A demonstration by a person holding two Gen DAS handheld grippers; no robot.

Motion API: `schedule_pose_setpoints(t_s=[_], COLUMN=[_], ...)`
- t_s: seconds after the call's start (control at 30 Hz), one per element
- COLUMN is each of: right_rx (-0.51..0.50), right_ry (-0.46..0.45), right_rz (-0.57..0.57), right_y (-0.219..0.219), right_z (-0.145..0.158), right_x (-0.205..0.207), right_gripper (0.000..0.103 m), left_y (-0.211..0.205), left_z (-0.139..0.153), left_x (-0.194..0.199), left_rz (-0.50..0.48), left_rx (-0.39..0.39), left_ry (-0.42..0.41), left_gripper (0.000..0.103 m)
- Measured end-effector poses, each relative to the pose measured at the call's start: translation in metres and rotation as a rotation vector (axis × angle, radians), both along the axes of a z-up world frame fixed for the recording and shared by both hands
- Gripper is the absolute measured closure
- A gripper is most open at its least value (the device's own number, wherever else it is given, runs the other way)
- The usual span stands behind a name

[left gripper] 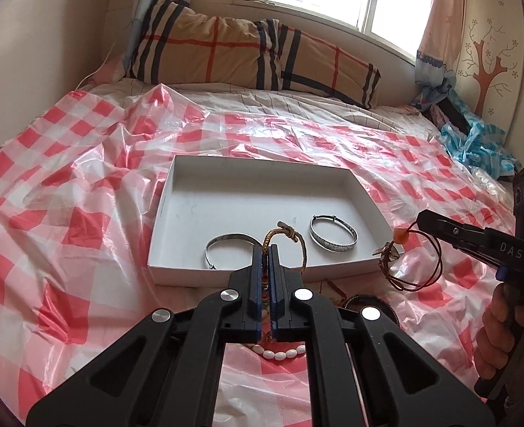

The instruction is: Organize jewelry

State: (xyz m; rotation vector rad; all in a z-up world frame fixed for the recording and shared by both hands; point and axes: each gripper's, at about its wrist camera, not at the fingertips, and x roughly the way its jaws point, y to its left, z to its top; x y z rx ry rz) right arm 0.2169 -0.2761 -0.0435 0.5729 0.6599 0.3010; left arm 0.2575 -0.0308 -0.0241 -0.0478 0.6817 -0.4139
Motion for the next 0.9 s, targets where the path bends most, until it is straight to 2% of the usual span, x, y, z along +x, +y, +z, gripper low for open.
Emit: schedule_pose_setpoints(t_s=[0.4, 0.57, 0.67, 0.83, 0.9], right_rx=[0.007, 0.016, 0.012, 0.014, 0.016], right_ry=[-0.074, -0.085, -0.082, -0.07, -0.069], right_rz=[0.003, 0.011, 0.017, 0.028, 0.033], right_y=[0.004, 0.004, 0.006, 0.008, 0.009], right_z=[0.024, 0.032, 0.029, 0.026, 0.026], right_x=[0.006, 0.02, 0.023, 0.027, 0.028], right_gripper=[0.101, 0.101, 0.101, 0.101, 0.101], left_y=[-0.006, -0.009, -0.008, -0.002, 0.0], left_z=[0.025, 0.028, 0.02, -0.019, -0.032], left_x=[0.001, 0.015, 0.021, 0.03, 0.031], left_rz=[-0.023, -0.016, -0.011, -0.006, 0.011], left_rx=[-0.063, -0.049, -0.031, 0.059, 0.094], left_ry=[-0.05, -0.049, -0.019, 0.125, 0.155], left_gripper=[0.1, 0.1, 0.1, 0.099, 0.096])
